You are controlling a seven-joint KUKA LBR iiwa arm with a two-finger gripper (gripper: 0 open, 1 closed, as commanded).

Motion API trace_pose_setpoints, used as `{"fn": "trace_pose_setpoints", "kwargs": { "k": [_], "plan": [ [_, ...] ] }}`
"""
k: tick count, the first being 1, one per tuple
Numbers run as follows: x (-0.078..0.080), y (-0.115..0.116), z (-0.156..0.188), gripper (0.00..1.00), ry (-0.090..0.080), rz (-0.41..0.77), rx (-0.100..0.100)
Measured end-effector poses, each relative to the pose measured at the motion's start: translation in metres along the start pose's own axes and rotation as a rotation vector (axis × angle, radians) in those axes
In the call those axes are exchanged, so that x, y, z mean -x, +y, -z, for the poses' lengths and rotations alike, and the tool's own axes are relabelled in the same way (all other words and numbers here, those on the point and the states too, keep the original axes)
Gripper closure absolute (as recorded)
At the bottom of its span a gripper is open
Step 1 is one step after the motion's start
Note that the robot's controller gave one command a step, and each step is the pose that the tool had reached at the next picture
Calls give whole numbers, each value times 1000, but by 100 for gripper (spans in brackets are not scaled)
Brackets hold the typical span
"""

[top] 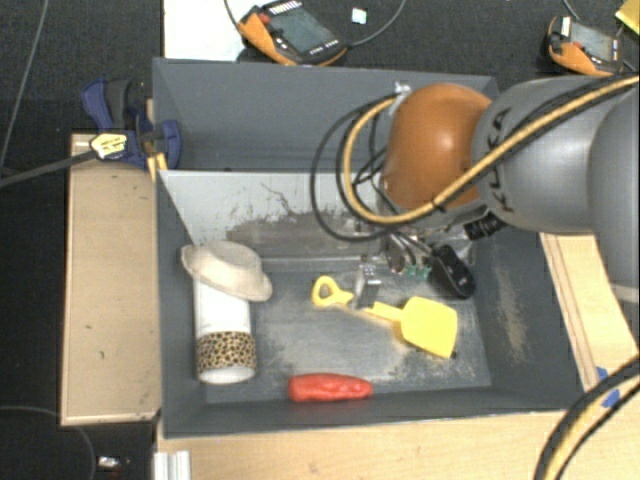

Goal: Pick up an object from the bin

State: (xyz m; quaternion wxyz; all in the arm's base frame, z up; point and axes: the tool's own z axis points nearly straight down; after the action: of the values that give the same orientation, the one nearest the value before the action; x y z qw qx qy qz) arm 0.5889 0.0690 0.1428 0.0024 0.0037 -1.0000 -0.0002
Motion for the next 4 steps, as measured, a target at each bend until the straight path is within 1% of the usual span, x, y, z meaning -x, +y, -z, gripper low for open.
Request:
{"fn": "trace_pose_setpoints", "kwargs": {
  "k": [1, 2, 3, 4],
  "plan": [
    [2, 0, 5, 0, -8, -3, 1],
    [-2, -29, -35, 0, -6, -184, 1],
    [-14, -25, -33, 0, -7, -110, 2],
    [-18, -17, -29, 0, -8, -405, 2]
  ]
}}
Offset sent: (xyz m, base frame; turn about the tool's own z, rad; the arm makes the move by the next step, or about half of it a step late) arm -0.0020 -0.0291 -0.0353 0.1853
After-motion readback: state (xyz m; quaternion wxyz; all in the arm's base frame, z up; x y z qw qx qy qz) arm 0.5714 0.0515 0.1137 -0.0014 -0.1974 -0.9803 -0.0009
